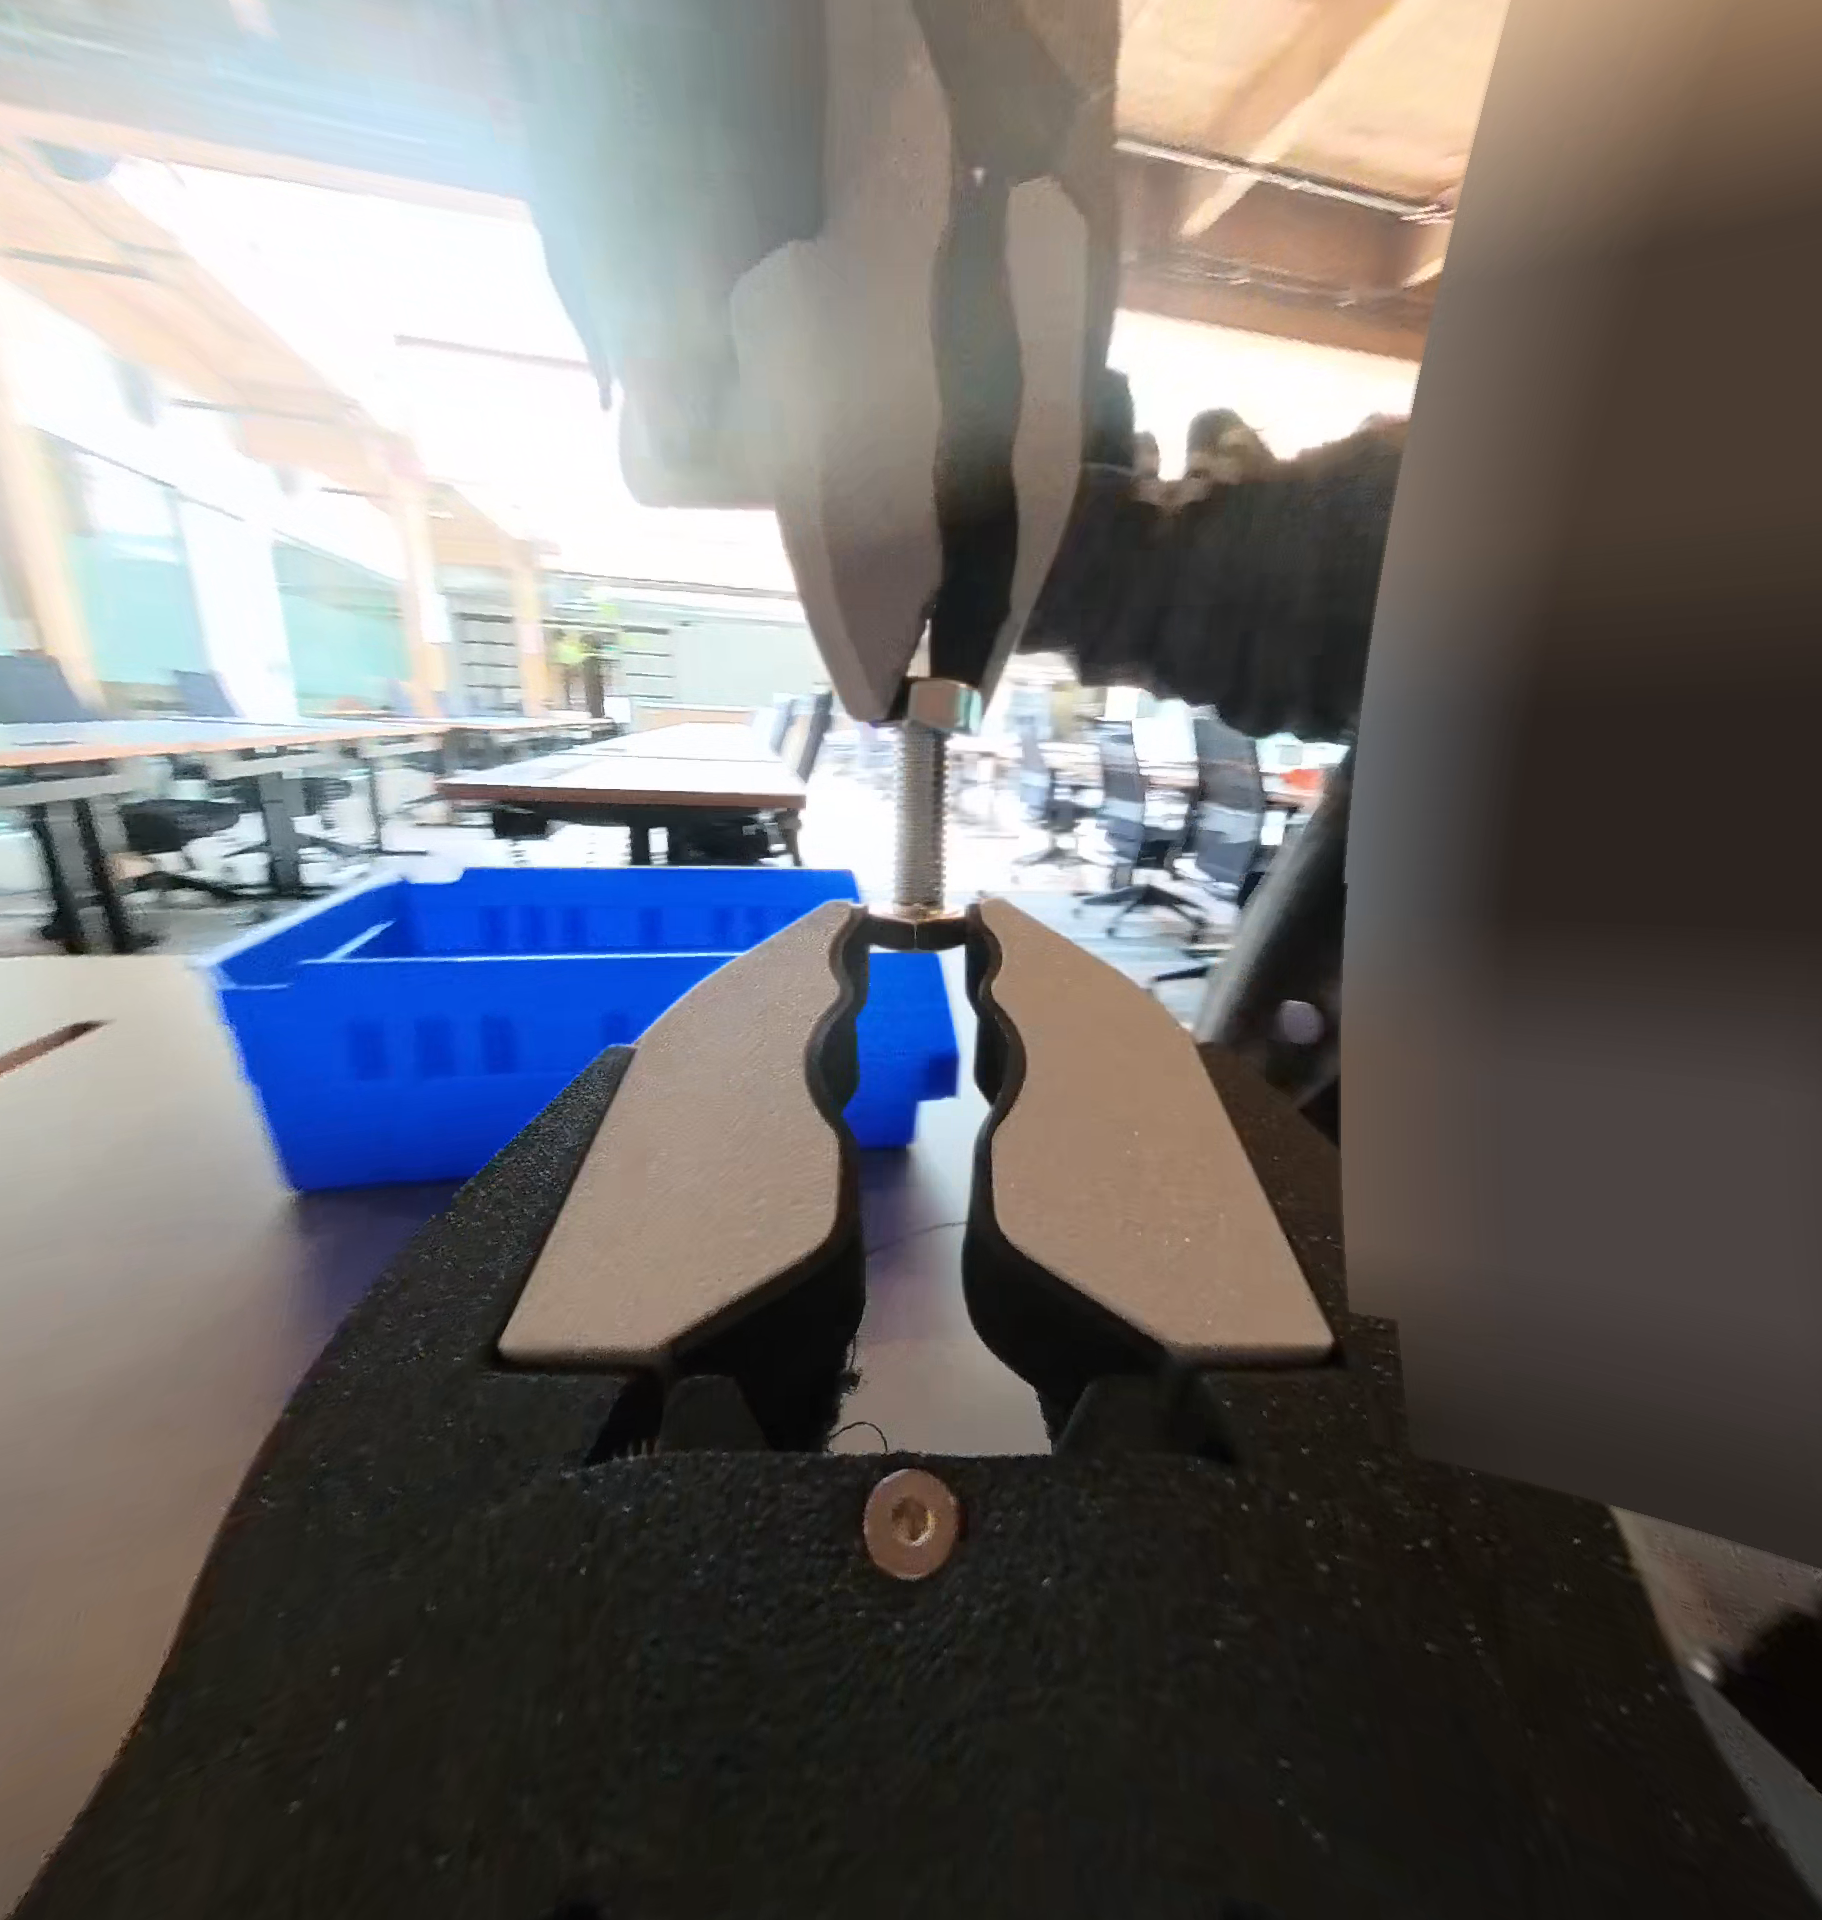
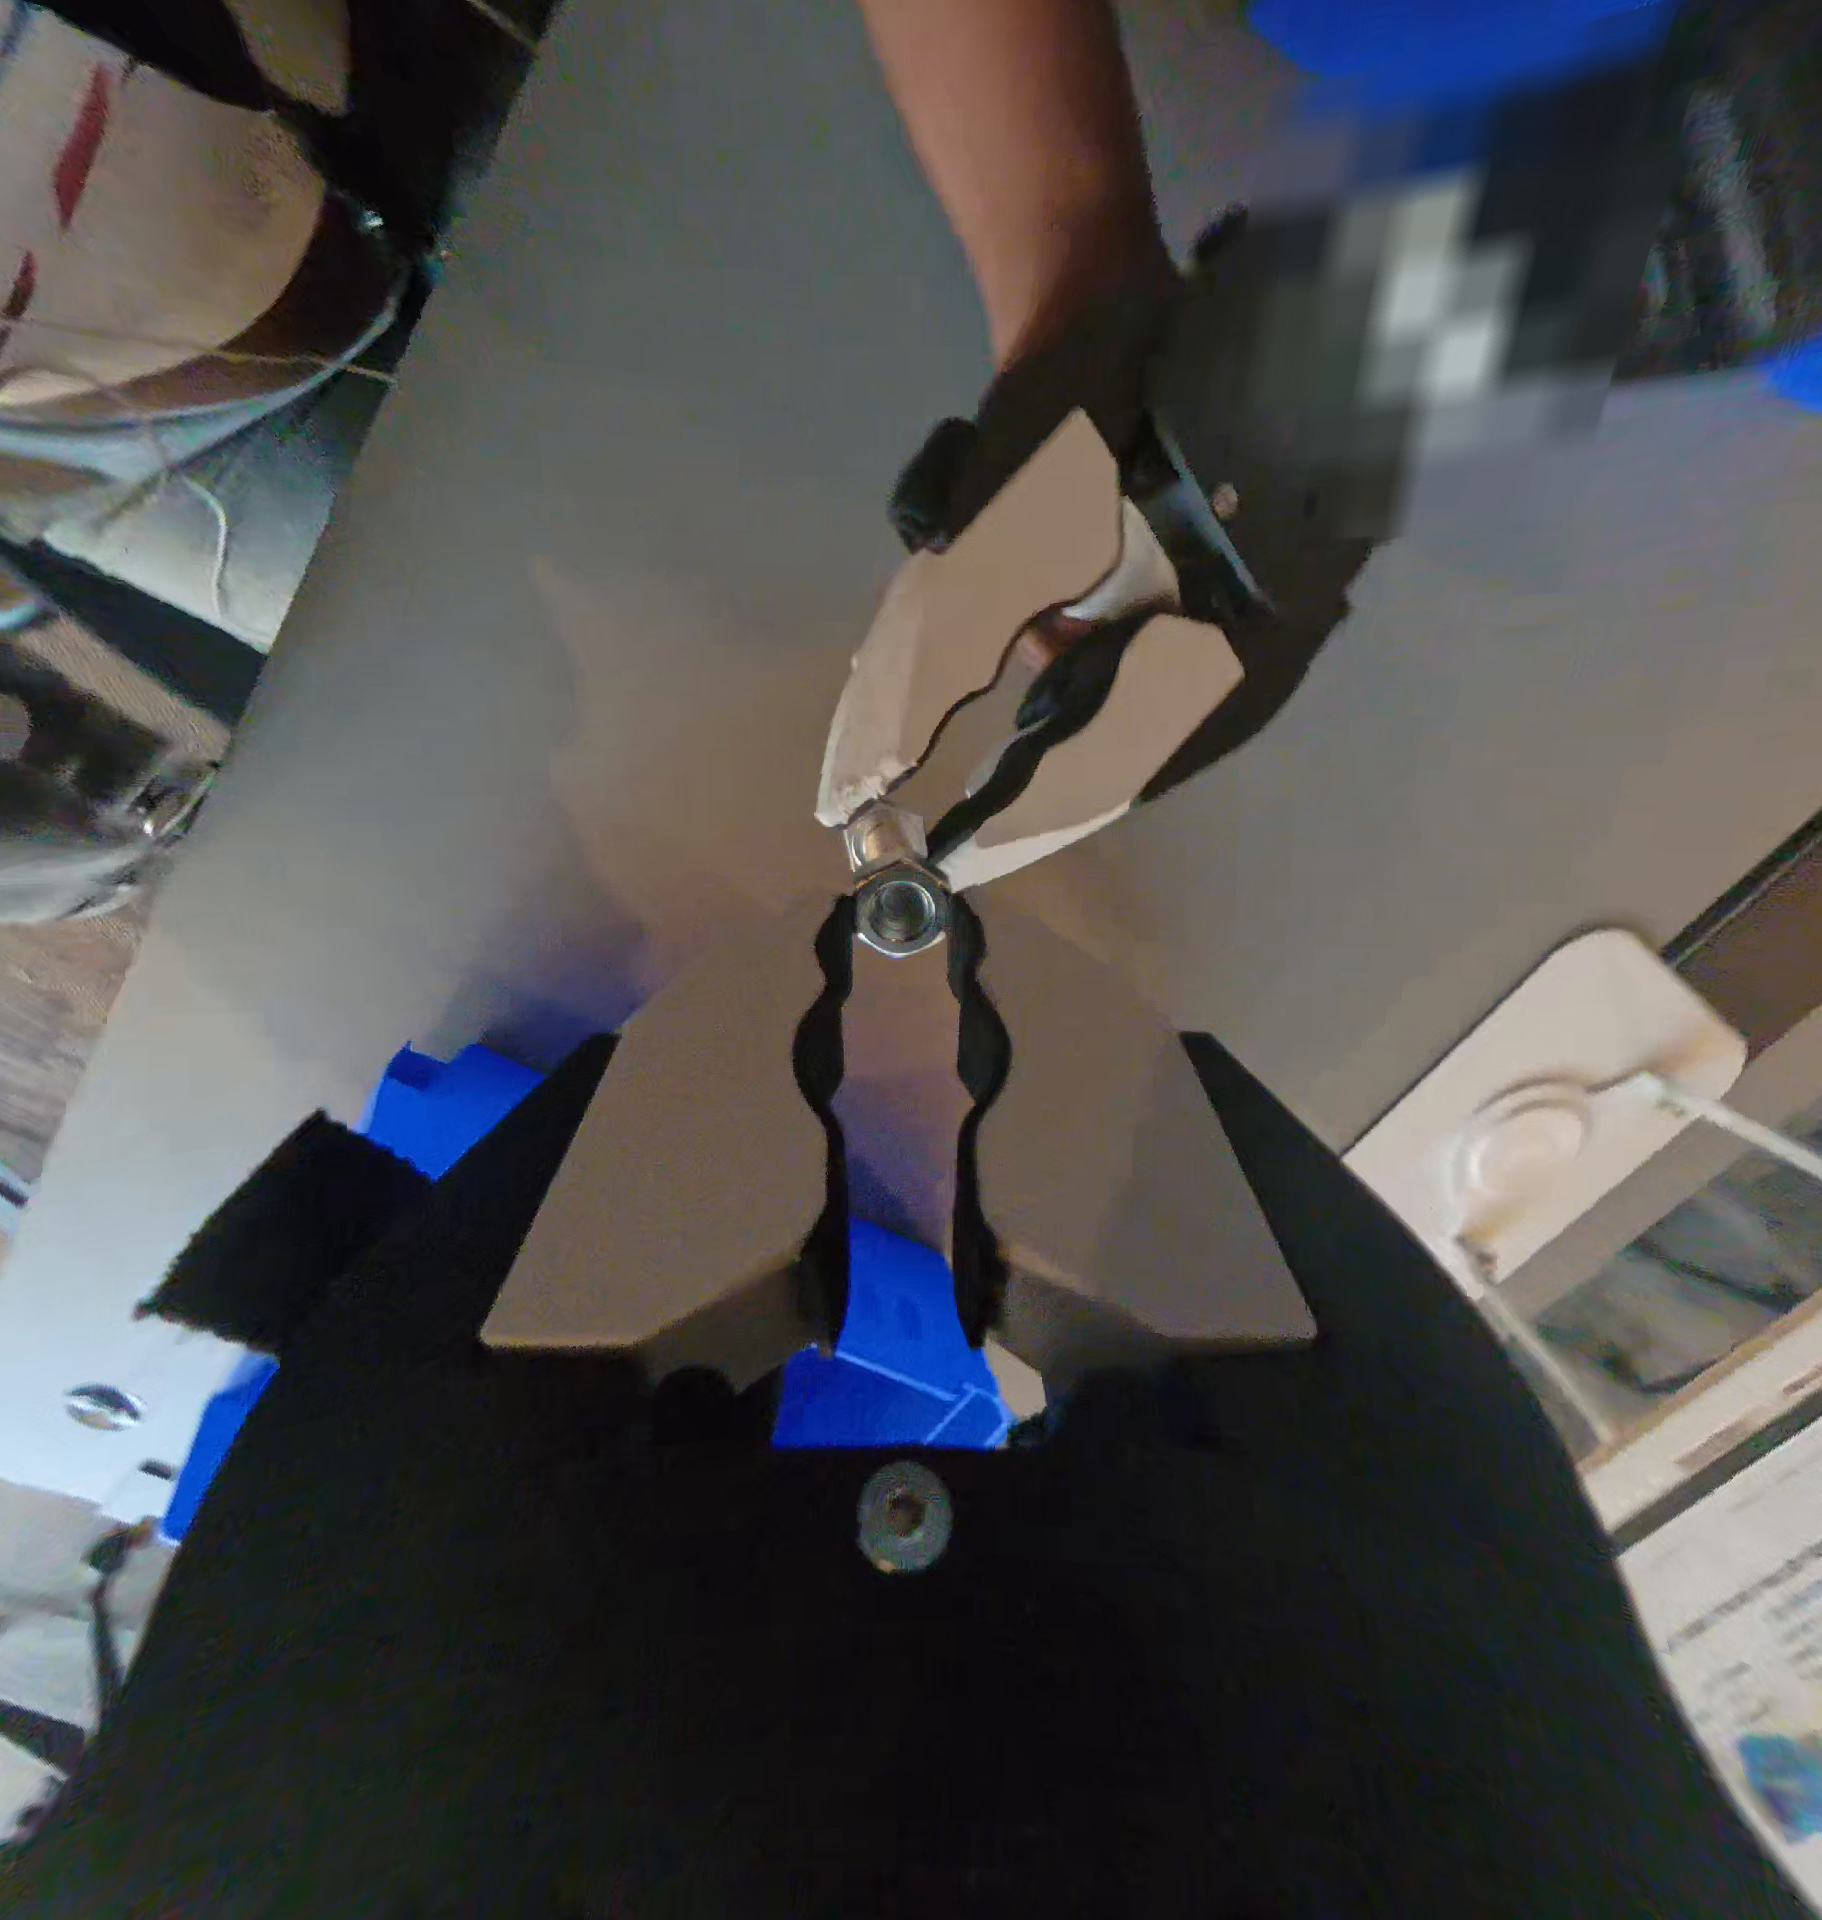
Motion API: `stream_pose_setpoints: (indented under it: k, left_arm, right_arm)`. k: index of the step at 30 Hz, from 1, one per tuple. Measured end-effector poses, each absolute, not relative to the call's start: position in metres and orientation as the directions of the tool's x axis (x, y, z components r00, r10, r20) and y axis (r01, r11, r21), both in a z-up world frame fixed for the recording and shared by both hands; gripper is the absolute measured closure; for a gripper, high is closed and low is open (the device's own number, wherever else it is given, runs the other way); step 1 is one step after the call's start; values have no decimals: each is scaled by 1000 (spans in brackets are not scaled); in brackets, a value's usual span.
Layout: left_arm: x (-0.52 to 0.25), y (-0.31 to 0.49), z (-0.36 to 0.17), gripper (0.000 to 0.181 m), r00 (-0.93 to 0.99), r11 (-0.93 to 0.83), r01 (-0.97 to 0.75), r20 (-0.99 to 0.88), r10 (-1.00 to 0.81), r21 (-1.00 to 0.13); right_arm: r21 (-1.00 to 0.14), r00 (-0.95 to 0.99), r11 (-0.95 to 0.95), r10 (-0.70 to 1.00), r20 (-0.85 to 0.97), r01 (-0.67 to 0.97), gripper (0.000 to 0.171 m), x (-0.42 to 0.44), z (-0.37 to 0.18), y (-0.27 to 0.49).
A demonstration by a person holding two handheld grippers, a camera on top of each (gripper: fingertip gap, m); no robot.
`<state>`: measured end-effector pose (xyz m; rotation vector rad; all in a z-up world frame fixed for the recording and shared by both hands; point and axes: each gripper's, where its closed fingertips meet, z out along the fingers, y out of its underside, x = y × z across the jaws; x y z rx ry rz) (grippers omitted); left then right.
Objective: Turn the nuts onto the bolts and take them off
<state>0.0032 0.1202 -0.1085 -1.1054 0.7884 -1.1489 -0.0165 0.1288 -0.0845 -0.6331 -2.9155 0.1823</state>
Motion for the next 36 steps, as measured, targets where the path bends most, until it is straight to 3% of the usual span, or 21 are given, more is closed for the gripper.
stream_pose_setpoints:
  k: [6,15,20,23,25,28,32,36]
  left_arm:
    - [-9,150,-111,164,532,97,205,28,-846,-974]
    - [-35,182,-114,164,854,164,-12,-96,-511,-986]
    - [-48,188,-123,164,925,144,-221,-254,-282,-965]
    - [-45,188,-126,164,921,130,-180,-213,-327,-975]
    - [-38,185,-126,164,894,129,-151,-191,-404,-980]
    - [-16,170,-129,164,783,134,-72,-139,-606,-988]
    - [4,128,-128,164,498,125,112,-53,-865,-986]
    - [2,108,-136,164,330,35,180,27,-944,-983]
  right_arm:
    - [-165,-756,772,635,157,614,154,-22,-86,153]
    - [-292,-352,376,927,132,879,154,-39,-90,179]
    - [-338,-156,164,987,50,927,154,-44,-99,185]
    - [-344,-127,129,991,30,930,153,-42,-101,186]
    - [-344,-139,133,990,7,929,113,-42,-101,182]
    - [-380,-273,255,962,7,889,91,-43,-92,174]
    - [-425,-606,559,795,32,711,95,-26,-80,141]
    - [-310,-816,803,565,123,509,107,-6,-98,119]
